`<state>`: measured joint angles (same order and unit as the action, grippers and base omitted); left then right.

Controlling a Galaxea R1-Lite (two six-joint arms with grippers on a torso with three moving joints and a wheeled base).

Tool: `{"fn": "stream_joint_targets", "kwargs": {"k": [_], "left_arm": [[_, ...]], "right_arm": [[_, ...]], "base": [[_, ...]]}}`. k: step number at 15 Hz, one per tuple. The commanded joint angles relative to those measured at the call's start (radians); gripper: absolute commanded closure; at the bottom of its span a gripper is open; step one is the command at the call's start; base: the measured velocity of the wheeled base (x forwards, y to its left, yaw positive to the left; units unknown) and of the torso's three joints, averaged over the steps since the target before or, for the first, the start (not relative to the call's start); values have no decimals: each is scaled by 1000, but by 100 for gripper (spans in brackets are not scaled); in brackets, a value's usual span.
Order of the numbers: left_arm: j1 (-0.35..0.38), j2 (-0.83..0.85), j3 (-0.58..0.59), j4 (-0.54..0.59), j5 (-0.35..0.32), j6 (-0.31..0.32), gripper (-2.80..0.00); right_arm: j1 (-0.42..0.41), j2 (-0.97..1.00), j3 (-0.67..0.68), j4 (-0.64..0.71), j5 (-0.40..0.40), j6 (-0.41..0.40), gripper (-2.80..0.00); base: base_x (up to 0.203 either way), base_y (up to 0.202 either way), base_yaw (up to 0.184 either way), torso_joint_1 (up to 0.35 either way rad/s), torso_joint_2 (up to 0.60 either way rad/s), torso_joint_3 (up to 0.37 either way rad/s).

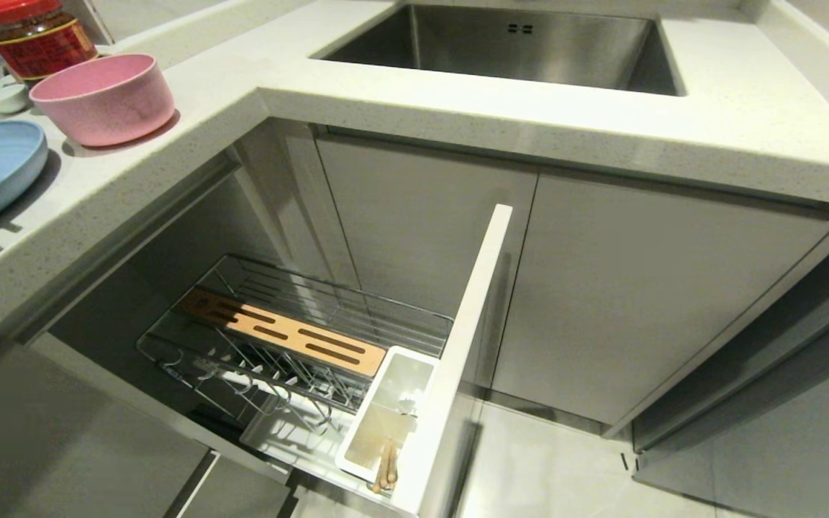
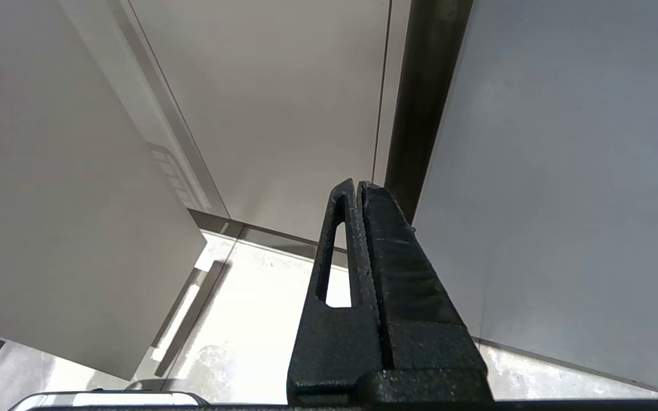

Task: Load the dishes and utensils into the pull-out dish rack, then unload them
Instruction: Pick up the chopsticks and place it in the cupboard

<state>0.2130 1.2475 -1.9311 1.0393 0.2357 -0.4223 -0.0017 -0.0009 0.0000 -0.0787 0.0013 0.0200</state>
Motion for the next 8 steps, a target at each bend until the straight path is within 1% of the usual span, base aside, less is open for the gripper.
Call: {"fn": "stream_joint_targets", "kwargs": {"k": [1, 3, 5, 8], "left_arm": [[0, 16, -2, 36, 2, -3, -280], [1, 31, -1, 41, 6, -3, -280], [0, 59, -2, 51, 28, -1, -280], [0, 96, -1, 51, 27, -1, -280]], "right_arm": [[0, -1, 26, 0, 0, 0, 0], [0, -1, 26, -1, 0, 0, 0], [0, -1, 26, -1, 0, 0, 0], [0, -1, 26, -1, 0, 0, 0]], "base": [[0, 0, 0, 0, 0, 0], [0, 0, 0, 0, 0, 0], [0, 0, 0, 0, 0, 0], [0, 0, 0, 0, 0, 0]]}}
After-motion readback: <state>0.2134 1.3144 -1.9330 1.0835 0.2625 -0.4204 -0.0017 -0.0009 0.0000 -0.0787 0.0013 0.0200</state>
